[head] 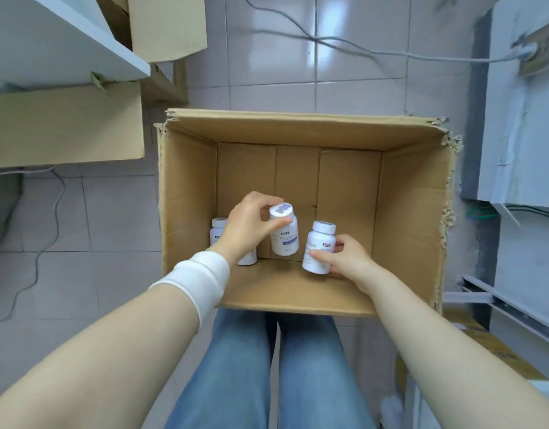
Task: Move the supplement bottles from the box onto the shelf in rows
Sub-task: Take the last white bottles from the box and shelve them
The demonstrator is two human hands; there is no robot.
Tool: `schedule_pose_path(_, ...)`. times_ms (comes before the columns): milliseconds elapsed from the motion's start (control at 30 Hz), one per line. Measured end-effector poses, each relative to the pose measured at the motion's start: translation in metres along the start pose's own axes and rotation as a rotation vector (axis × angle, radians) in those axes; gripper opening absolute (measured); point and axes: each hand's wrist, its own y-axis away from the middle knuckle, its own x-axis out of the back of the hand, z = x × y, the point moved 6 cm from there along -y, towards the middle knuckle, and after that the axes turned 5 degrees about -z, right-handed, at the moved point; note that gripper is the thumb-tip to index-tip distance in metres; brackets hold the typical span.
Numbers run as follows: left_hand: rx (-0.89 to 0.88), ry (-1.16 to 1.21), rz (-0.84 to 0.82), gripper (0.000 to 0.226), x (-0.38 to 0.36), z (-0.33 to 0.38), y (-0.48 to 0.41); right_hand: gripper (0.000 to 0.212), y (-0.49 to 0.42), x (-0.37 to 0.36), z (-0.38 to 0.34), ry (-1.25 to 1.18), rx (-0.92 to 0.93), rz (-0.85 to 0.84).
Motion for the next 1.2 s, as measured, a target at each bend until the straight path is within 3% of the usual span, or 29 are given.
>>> schedule_pose_path(267, -0.147, 0.488, 0.096, 0.027, 0.069, 0.115, 0.069, 0.035, 0.138, 0.012, -0.035, -0.262, 0.218, 0.126)
schedule_pose_path(467, -0.236, 0.678, -0.073, 0.036, 0.103, 0.189, 0.131, 0.037, 0.249, -0.003, -0.053, -0.44, 0.42, 0.29)
schedule_pose_path(600, -0.318, 0.662, -0.288, 0.032, 0.108, 0.224, 0.17, 0.041, 0.313, -0.024, -0.046, -0.61, 0.542, 0.413)
schedule_pose_path(700, -0.368, 0.671, -0.467, 0.043, 0.101, 0.245, 0.201, 0.042, 0.354, -0.043, -0.025, -0.83, 0.64, 0.497)
schedule_pose_path(800, -0.435, 0.601, -0.654, 0.027, 0.085, 0.264, 0.248, 0.044, 0.394, -0.069, 0.001, -0.976, 0.726, 0.568)
schedule_pose_path(867, -0.463, 0.547, -0.753, 0.028, 0.066, 0.276, 0.288, 0.041, 0.426, -0.084, 0.026, -1.042, 0.78, 0.641)
schedule_pose_path(967, -0.49, 0.461, -0.854, 0.043, 0.03, 0.288, 0.353, 0.073, 0.478, -0.105, 0.072, -1.09, 0.83, 0.767)
schedule_pose_path(1033, -0.523, 0.406, -0.929, 0.038, 0.003, 0.294, 0.404, 0.093, 0.512, -0.12, 0.11, -1.118, 0.864, 0.841)
schedule_pose_path(1200, -0.639, 0.3, -1.129, 0.028, -0.075, 0.29, 0.556, 0.059, 0.598, -0.176, 0.226, -1.261, 0.976, 0.945)
